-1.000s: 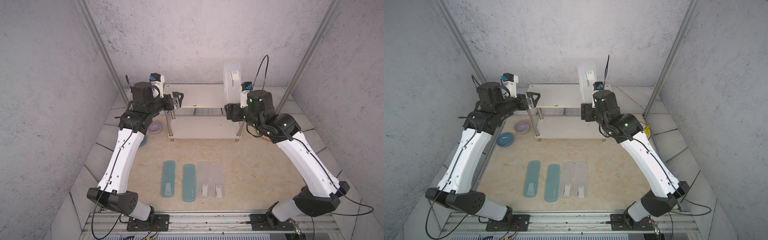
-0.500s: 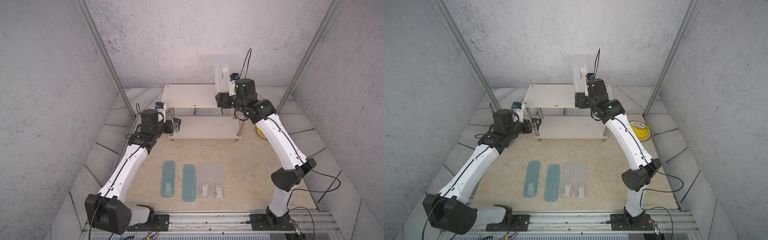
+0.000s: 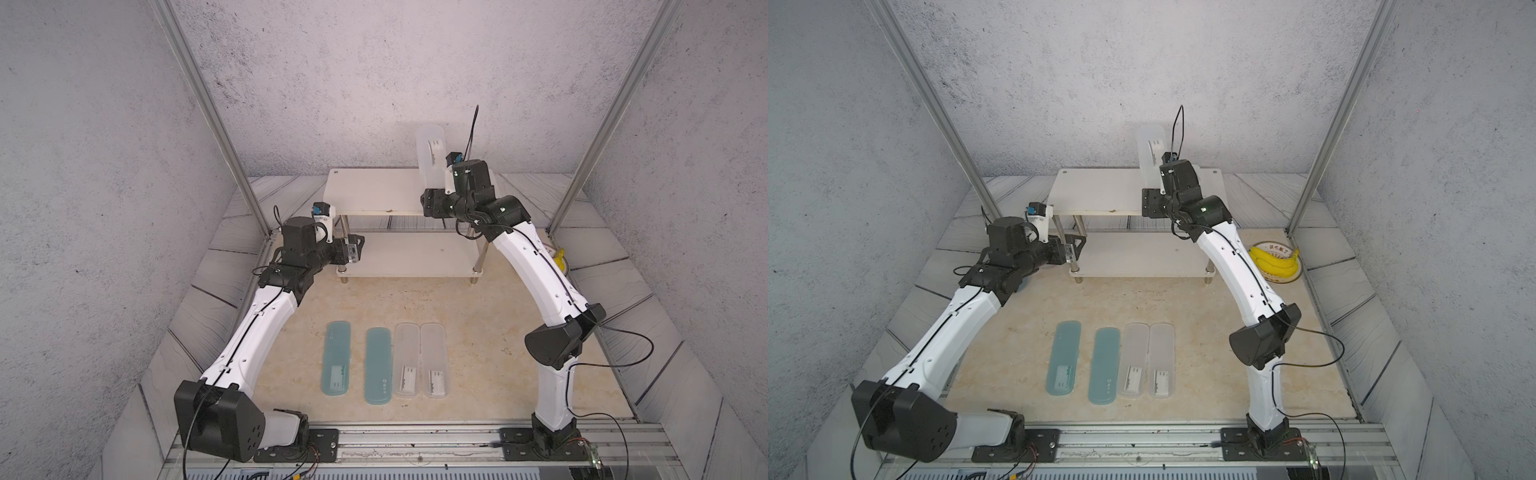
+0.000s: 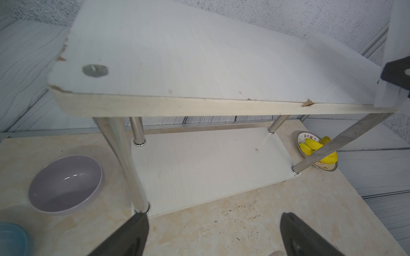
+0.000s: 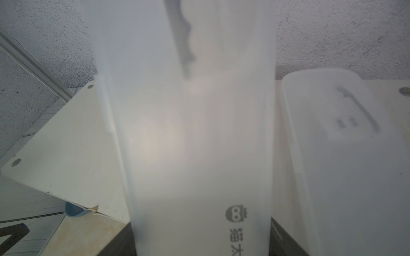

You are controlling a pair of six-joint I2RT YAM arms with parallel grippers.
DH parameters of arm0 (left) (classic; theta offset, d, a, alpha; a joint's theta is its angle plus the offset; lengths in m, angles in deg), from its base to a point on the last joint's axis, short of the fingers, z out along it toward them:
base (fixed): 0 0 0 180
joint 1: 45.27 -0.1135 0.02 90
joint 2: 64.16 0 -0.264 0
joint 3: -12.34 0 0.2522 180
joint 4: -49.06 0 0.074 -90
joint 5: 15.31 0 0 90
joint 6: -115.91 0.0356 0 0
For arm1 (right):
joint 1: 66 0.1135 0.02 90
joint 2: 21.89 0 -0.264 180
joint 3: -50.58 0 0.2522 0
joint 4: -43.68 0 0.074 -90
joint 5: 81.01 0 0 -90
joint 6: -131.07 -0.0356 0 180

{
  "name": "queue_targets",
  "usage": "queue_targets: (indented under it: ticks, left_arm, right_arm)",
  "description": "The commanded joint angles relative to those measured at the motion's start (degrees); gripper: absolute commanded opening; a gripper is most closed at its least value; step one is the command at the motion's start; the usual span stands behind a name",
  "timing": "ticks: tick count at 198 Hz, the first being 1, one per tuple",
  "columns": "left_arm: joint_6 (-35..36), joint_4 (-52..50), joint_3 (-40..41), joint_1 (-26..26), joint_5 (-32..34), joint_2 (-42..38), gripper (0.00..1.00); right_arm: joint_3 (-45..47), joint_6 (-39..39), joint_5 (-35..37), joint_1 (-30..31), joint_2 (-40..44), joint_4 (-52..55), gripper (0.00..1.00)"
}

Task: Place the pencil cases on the shelf according to color
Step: Place the pencil case on the shelf.

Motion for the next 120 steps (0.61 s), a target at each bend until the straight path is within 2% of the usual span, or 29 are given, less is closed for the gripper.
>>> queue_targets:
  ticks: [1,21,41,120]
  left_arm:
    - [-1.1,1.9,0.5,-1.4,-2.0,-0.2,0.99]
    - [-1.9,2.5,0.8,-1.9,-3.2,0.1,0.99]
    - [-2.4,3.1,1.0,-2.1,-4.0,0.2,0.99]
    - [-3.2,3.6,1.3,-2.4,-5.0,0.1,0.99]
  right_arm:
    - [-1.0,-0.6,1.8,0.1,0.6,3.4,0.71]
    - [-0.8,-0.9,2.3,0.1,0.6,4.0,0.82]
    - [-0.6,-1.3,2.7,0.1,0.6,3.9,0.88]
    - [-0.5,-3.0,-0.5,0.1,0.8,1.3,0.91]
